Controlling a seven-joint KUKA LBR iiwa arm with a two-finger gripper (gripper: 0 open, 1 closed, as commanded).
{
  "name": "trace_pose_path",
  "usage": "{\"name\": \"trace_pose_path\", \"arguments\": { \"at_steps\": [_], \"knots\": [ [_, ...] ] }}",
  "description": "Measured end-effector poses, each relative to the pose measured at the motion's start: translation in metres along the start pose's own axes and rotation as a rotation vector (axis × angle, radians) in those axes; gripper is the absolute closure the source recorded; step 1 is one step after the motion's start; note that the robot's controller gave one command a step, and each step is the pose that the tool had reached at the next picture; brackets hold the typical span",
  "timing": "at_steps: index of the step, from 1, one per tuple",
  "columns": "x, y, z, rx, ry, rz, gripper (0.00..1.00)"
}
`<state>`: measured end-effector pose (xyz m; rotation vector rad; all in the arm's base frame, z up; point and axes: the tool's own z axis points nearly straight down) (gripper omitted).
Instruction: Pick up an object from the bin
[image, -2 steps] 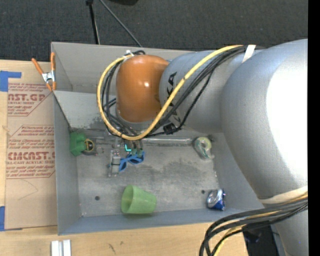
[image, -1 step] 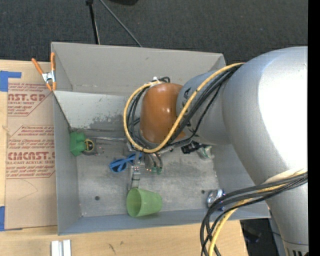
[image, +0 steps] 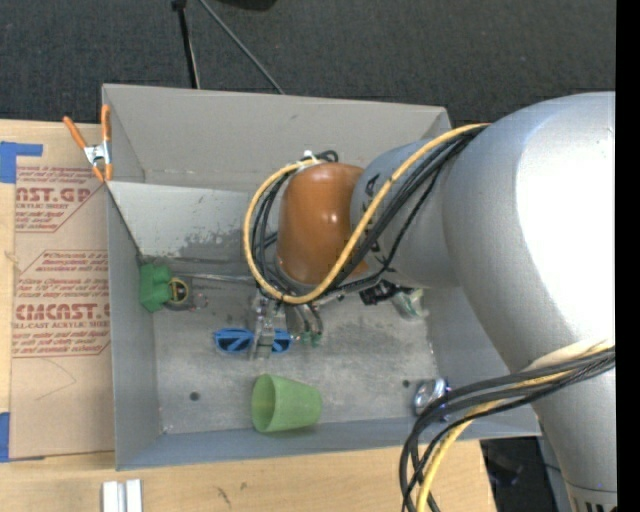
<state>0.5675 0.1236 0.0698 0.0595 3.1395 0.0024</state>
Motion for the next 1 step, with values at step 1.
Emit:
{"name": "trace_pose_path", "arguments": {
  "at_steps": [1],
  "knots": [
    [0.0187, -0.0104, -0.1479, -0.001, -0.007, -0.013, 1.00]
  ]
}}
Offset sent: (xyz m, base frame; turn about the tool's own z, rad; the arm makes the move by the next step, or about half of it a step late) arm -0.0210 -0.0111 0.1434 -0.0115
